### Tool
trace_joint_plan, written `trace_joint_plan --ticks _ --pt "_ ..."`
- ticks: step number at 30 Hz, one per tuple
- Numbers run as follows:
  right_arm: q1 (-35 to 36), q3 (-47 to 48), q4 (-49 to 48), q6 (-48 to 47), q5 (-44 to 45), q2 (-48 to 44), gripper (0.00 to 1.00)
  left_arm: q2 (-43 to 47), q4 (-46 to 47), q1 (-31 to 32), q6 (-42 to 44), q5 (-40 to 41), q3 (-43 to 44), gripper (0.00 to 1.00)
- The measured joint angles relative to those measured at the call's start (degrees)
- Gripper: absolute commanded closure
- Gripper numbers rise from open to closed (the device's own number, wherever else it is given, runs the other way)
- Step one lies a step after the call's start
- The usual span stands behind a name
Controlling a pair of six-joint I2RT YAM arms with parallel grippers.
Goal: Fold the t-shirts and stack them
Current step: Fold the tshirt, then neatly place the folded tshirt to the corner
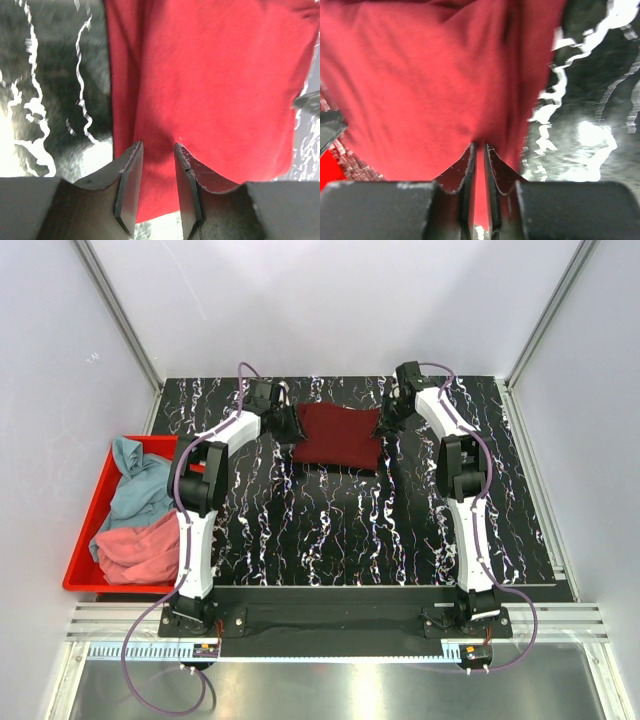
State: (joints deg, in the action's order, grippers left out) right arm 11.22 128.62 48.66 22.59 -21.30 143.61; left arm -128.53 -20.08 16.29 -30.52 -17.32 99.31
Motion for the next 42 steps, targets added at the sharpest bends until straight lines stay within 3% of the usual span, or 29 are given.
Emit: trace_joint_plan --ticks 2,5,6,7,9,11,23,27,33,37,38,41,42 --pt "0.0 1.6 1.2 -1.0 1.4 0.7 0.75 0.1 -0.6 0.0 0.0 0.3 -1.0 0.63" --pt "-0.1 3.4 2.3 -2.4 3.5 0.7 0.55 0.7 -1.1 0.3 0.0 1.0 -3.7 0.60" --pt "-0.2 4.0 2.3 -2.8 4.1 0.7 0.49 1.3 -1.2 0.3 0.0 1.0 -4.6 0.55" --pt "-0.2 4.2 2.2 -3.2 4.5 0.6 0.36 2.1 -1.6 0.5 0.1 1.3 -5.3 0.53" --pt "-0.2 4.2 2.2 -3.9 5.2 0.3 0.23 4.5 -2.8 0.7 -0.1 1.4 -6.9 0.51" --pt "-0.4 4.0 2.2 -4.5 5.1 0.2 0.01 7.3 -3.7 0.9 -0.2 1.4 -8.6 0.48" --pt "-1.3 3.8 -3.4 -9.0 -1.3 1.5 0.00 32.2 -7.8 1.2 -0.6 0.7 -13.6 0.46" --pt "-1.4 4.3 -6.1 -9.1 -2.2 3.6 0.04 40.8 -9.2 1.2 -0.6 0.4 -19.2 0.46" --pt "-1.0 6.3 -8.9 -8.1 -4.0 5.8 0.22 48.1 -11.8 1.2 -1.1 -0.5 -27.0 0.45" --pt "-0.3 6.4 -11.5 -4.9 -6.1 7.0 0.42 49.2 -13.4 1.2 -1.7 -1.2 -28.3 0.45" --pt "-0.1 6.8 -12.0 -4.1 -6.8 7.5 0.53 49.2 -13.4 1.2 -1.9 -1.3 -28.3 0.45" --pt "0.4 8.2 -12.8 -1.9 -8.3 9.4 0.68 49.5 -13.4 1.0 -2.3 -1.7 -28.3 0.45" --pt "0.5 8.7 -12.9 -1.4 -8.5 9.9 0.90 49.6 -13.4 0.8 -2.4 -1.8 -28.3 0.45"
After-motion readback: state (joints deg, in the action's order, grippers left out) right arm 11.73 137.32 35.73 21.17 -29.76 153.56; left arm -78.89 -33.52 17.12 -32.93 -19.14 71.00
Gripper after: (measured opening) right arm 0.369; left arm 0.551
